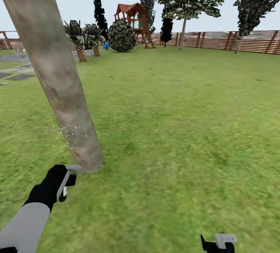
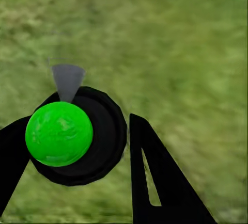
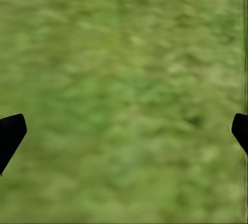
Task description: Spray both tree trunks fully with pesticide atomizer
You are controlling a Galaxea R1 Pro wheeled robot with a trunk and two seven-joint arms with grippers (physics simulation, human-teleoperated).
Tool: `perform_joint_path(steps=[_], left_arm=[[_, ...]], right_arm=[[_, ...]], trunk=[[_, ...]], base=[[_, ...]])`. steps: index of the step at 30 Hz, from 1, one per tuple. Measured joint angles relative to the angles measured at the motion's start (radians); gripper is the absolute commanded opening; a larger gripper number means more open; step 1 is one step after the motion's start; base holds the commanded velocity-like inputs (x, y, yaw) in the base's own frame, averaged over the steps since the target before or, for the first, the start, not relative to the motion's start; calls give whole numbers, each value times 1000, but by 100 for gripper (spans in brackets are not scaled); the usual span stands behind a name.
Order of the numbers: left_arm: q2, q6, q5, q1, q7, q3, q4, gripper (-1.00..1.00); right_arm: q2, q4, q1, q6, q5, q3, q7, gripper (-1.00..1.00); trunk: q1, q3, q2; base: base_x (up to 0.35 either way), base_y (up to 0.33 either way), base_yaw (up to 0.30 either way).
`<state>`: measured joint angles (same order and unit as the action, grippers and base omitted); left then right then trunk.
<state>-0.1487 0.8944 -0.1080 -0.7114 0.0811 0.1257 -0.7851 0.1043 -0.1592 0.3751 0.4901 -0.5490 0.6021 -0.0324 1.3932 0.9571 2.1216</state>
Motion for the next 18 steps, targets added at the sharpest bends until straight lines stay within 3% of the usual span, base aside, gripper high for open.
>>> perform_joint_path(steps=[1,5,11,18], left_arm=[[1,-45,2,13,18,-2,-4,-100],[3,-62,8,16,88,-3,-1,-100],[2,-67,11,16,92,-1,2,-100],[3,-70,10,16,91,1,4,-100]], right_arm=[[0,0,0,0,0,0,0,100],[0,0,0,0,0,-1,0,100],[0,0,0,0,0,-2,0,100],[0,0,0,0,0,-1,0,100]], trunk=[[0,0,0],[0,0,0],[0,0,0],[-1,0,0]], base=[[0,-277,233],[0,-277,266],[73,-276,240],[222,-252,18]])
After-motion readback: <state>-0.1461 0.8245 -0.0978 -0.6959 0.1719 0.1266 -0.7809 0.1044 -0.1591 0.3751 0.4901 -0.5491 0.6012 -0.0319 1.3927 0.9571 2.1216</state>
